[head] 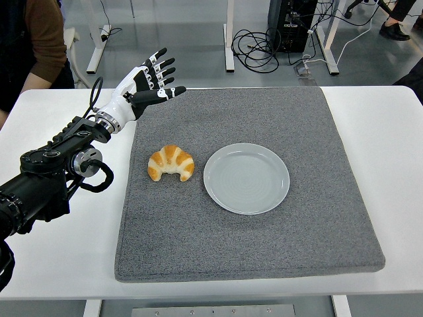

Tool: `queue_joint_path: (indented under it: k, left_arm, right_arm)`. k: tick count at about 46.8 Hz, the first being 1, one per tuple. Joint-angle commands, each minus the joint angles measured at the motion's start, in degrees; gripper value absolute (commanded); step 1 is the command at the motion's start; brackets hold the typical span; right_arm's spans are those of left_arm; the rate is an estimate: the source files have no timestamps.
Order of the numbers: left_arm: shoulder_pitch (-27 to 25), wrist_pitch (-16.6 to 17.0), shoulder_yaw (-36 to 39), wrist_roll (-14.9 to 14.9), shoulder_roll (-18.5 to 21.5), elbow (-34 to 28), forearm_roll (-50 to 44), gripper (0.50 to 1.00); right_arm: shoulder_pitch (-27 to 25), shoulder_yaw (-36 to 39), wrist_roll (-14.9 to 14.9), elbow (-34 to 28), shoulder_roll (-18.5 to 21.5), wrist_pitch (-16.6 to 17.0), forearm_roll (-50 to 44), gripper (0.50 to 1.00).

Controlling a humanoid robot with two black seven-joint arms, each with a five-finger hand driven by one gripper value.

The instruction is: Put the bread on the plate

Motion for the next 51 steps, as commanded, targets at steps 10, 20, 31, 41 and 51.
queue_joint_path:
  k: [10,20,31,41,51]
  left_arm:
    - [0.1,0.2,-0.2,0.0,-0.4,0.0,-0.2,0.972]
    - [0.1,0.2,-0.1,0.0,-0.4,0.0,-0.1,0.972]
    - [0.0,0.2,-0.1,0.0,-0.4,0.0,-0.1,0.971]
    - [0.0,0.2,-0.1,0.0,-0.4,0.0,0.0,0.969]
    - [-0.6,0.7,0.5,0.2,-0.4,-0.1,0.1,0.968]
  right_arm:
    - [-0.1,0.0,0.0,0.0,0.0,0.0,0.0,1.000]
    - [0.0,0.0,0.0,0.0,0.0,0.0,0.0,1.000]
    - [0.0,0.0,0.0,0.0,0.0,0.0,0.0,1.000]
    - [-0.1,0.0,0.0,0.0,0.0,0.0,0.0,1.000]
    - [0.0,0.0,0.0,0.0,0.0,0.0,0.0,1.000]
